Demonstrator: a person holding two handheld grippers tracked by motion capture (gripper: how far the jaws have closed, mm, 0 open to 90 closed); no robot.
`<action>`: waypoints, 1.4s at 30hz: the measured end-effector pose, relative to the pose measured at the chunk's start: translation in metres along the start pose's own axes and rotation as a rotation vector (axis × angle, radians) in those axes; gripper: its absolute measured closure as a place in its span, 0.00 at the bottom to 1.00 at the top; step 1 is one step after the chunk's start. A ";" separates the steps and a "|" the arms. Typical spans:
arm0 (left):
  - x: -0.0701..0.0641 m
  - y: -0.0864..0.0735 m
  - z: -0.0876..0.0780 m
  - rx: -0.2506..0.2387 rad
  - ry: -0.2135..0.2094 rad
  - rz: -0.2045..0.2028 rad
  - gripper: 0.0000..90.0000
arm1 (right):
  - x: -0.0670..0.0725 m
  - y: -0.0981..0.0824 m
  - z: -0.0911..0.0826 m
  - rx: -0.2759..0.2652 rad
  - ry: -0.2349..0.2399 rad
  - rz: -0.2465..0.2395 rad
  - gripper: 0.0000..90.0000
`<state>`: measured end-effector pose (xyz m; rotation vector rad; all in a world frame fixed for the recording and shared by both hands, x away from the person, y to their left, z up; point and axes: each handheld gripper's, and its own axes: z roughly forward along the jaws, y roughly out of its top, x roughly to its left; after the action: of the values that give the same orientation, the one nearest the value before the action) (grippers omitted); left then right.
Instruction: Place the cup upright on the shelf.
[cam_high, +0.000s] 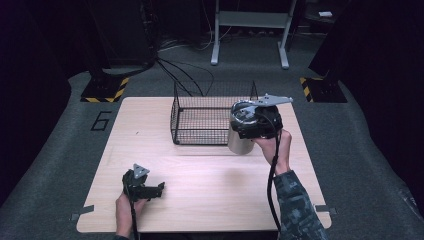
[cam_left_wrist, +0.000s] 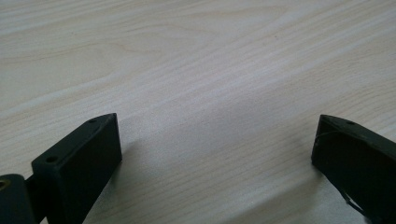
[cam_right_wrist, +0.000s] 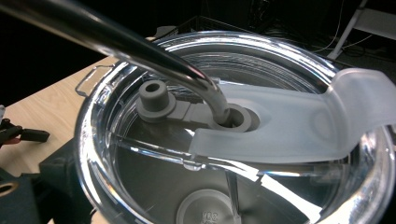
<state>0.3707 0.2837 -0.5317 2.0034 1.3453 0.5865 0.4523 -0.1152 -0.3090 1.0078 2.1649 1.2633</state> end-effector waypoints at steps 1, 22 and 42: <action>0.000 0.000 0.000 0.000 0.000 0.000 0.02 | 0.000 0.003 0.002 -0.002 -0.002 0.009 0.04; 0.000 0.000 0.000 0.000 0.001 0.001 0.02 | -0.013 0.039 0.029 -0.005 -0.009 -0.003 0.04; 0.000 0.000 0.000 0.005 0.000 0.009 0.02 | -0.020 0.057 0.053 -0.006 -0.020 0.017 0.04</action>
<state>0.3705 0.2841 -0.5314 2.0139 1.3399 0.5877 0.5219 -0.0829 -0.2850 1.0344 2.1405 1.2608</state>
